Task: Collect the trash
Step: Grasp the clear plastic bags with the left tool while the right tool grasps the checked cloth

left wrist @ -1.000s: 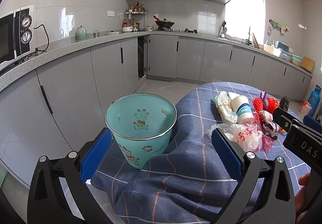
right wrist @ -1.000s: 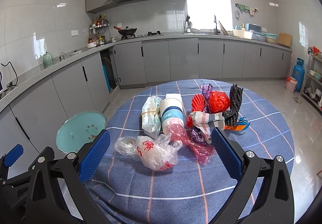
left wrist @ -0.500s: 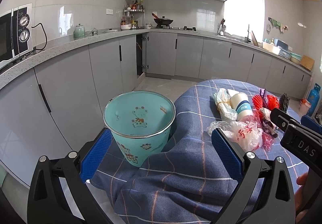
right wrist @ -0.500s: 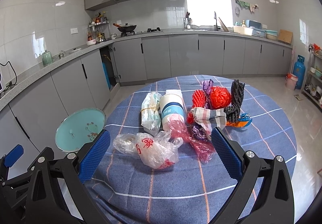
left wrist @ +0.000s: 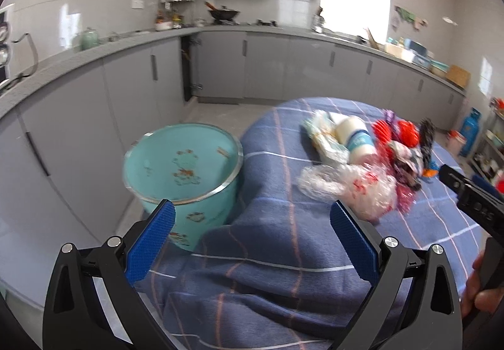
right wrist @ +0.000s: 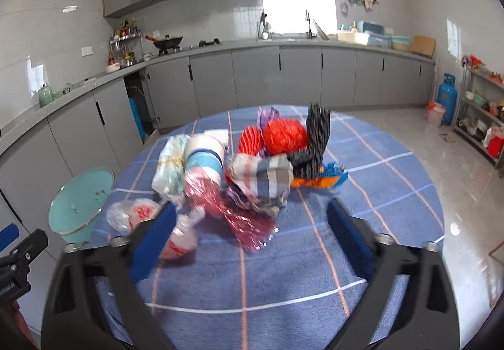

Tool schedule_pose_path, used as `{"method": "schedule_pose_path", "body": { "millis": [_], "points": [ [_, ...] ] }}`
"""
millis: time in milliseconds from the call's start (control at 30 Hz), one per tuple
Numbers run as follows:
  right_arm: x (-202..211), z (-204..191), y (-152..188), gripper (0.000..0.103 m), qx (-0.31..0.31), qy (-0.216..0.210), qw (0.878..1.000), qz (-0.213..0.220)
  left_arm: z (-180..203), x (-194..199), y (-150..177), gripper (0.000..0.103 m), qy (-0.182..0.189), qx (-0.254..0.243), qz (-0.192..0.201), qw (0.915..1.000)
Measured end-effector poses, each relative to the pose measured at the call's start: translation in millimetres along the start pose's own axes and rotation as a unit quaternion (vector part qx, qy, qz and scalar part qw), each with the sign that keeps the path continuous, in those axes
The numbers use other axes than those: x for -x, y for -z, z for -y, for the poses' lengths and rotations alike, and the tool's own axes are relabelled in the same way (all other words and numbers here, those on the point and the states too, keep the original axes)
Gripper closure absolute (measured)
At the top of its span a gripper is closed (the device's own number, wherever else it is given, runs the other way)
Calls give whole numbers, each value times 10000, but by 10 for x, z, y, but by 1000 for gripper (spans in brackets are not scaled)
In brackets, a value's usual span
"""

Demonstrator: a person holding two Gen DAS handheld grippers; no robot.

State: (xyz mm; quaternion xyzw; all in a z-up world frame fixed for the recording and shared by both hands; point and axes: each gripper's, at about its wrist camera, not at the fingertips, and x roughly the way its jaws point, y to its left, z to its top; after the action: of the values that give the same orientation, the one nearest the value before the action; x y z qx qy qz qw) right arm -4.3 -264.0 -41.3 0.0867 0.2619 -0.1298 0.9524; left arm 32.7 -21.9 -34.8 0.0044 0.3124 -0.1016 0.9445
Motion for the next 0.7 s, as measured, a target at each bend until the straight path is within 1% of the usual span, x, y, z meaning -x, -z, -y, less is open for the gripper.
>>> {"method": "schedule_pose_path", "body": {
  "millis": [33,67,100,233,267,333,400,467,533,633,700],
  "points": [
    [-53,24,8,32,-29,-40,9999,-111,28,-42,-1,15,94,-41,-39,9999],
    [-103,43,15,32,-54,-113,9997,-215,71,-90,-11,23,188,-111,-81,9997],
    [-138,65,25,32,-82,-146,9995,-277,104,-114,-17,24,236,-151,-100,9996],
    [-231,170,49,33,-122,-10,9994,-336,283,-242,-122,25,604,-235,-137,9978],
    [-252,210,48,35,-163,-16,9992,-365,345,-267,-157,24,679,-284,-133,9972],
    [-322,306,41,45,-270,-71,9985,-472,487,-353,-217,24,902,-380,-181,9950],
    [-376,398,35,48,-388,-91,9975,-579,617,-468,-253,24,1102,-366,-309,9928],
    [-415,482,48,48,-515,-93,9964,-661,756,-588,-263,24,1193,-388,-424,9912],
    [-457,528,55,48,-586,-181,9954,-743,904,-723,-252,24,1278,-455,-614,9889],
    [-496,592,31,48,-723,-285,9940,-773,1011,-851,-236,25,1359,-483,-778,9865],
    [-563,608,-20,48,-837,-451,9920,-827,1069,-949,-239,29,1390,-487,-872,9852]
  ]
}}
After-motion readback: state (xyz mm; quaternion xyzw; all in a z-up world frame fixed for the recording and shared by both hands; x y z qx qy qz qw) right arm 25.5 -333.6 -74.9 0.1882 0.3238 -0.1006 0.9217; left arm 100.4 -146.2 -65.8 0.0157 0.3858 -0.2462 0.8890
